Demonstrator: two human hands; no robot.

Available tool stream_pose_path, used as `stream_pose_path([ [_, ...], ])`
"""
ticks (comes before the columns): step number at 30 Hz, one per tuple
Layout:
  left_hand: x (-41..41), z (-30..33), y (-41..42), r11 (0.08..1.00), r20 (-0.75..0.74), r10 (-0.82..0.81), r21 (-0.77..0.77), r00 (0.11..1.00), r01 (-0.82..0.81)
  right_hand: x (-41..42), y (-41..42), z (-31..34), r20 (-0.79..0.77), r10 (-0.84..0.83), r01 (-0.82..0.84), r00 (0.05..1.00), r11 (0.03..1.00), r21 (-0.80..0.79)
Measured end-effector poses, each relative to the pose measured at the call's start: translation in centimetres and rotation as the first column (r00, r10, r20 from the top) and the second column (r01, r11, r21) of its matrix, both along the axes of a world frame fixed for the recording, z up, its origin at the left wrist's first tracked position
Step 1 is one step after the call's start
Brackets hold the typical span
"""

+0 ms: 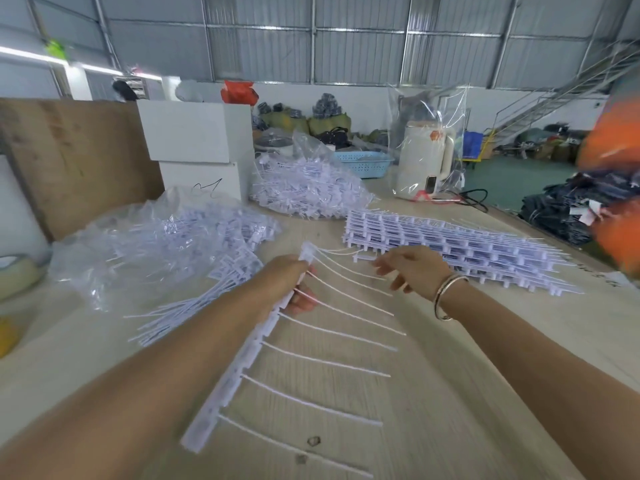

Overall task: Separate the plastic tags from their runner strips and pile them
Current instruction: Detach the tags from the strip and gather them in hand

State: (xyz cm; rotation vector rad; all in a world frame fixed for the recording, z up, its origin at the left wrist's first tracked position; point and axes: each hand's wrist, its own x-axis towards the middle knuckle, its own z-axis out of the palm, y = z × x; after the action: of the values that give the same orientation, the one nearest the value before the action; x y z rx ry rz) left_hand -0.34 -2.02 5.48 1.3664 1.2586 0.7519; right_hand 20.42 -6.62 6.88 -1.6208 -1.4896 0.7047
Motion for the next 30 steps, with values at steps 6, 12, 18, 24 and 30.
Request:
stream_pose_path([
  [6, -2.1, 0.7, -0.7, 0.97, -0.12, -0.229, 0.058, 0.966, 0.237, 0.7, 2.0, -2.7, 0.14, -0.145, 0.14, 0.979, 0.989, 0.046],
  [12, -3.8, 1.2, -0.7, 0.916, -0.123, -0.361, 0.138, 0.925, 0.376, 0.1, 2.2, -3.6, -0.024, -0.103, 0.106, 0.994, 0.953, 0.285],
  [18, -5.3, 3.0, -0.3, 0.876, -0.071, -0.446, 0.17, 0.892, 0.452, 0.2, 2.8, -1.6, -0.17, 0.025, 0.016, 0.985, 0.971, 0.239],
  [24, -5.6, 3.8, -0.1, 0.852, -0.069, -0.463, 0.242, 0.884, 0.465, -0.8, 3.0, -1.0, -0.165, 0.101, -0.075, 0.981, 0.985, 0.154],
  [30, -6.4, 6.3, -0.4, 0.826, 0.006, -0.453, 0.378, 0.891, 0.418, -1.3, 3.8, 0.5, -0.277, 0.128, -0.079, 0.952, 0.98, 0.18],
])
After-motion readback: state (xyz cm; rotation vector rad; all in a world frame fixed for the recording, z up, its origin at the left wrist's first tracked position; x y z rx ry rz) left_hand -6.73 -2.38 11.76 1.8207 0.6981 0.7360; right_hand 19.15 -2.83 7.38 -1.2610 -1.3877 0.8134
